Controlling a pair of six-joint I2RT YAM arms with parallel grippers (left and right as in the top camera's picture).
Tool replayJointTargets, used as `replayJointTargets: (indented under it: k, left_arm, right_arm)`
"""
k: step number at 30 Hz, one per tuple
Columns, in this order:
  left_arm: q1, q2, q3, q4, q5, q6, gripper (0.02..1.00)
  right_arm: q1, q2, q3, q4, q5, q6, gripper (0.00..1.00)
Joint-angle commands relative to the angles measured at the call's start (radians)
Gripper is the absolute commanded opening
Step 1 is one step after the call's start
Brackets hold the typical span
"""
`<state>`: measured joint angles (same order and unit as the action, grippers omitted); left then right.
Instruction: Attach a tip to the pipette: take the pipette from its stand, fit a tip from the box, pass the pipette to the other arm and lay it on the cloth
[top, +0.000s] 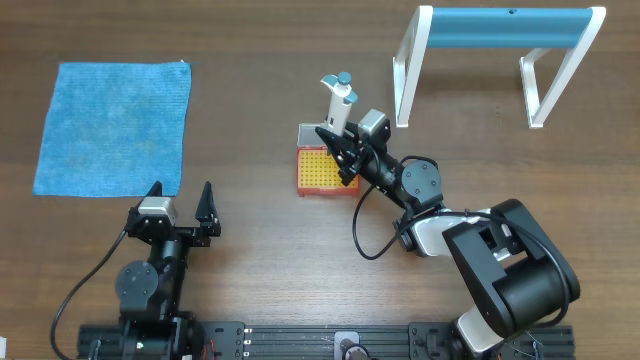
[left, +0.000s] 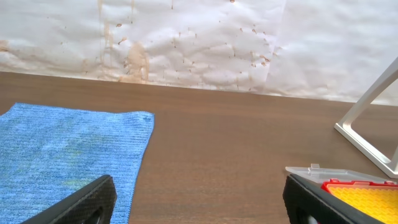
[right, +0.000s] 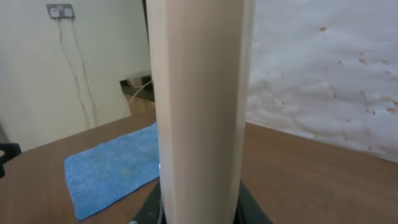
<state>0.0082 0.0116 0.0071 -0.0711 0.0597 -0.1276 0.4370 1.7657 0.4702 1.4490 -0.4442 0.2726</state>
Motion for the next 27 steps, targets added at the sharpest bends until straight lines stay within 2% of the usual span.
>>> replayJointTargets:
  k: [1, 12, 19, 27]
  left_arm:
    - [0.004, -0.007, -0.002, -0.007, -0.004, 0.01, 0.869]
    - [0.004, -0.007, -0.002, -0.007, -0.004, 0.01, 0.869]
    - [0.004, -0.007, -0.002, -0.007, -0.004, 0.01, 0.869]
    - [0.004, -0.007, -0.002, -0.007, -0.004, 0.01, 0.869]
  right_arm:
    - [0.013, 0.036, 0.032, -0.003, 0.006, 0.011, 0.08]
    - [0.013, 0.042, 0.031, -0.088, 0.007, -0.078, 0.077]
    - [0.014, 0.084, 0.031, -0.041, 0.006, -0.141, 0.077]
    - [0.02, 0.149, 0.031, 0.005, 0.005, -0.14, 0.077]
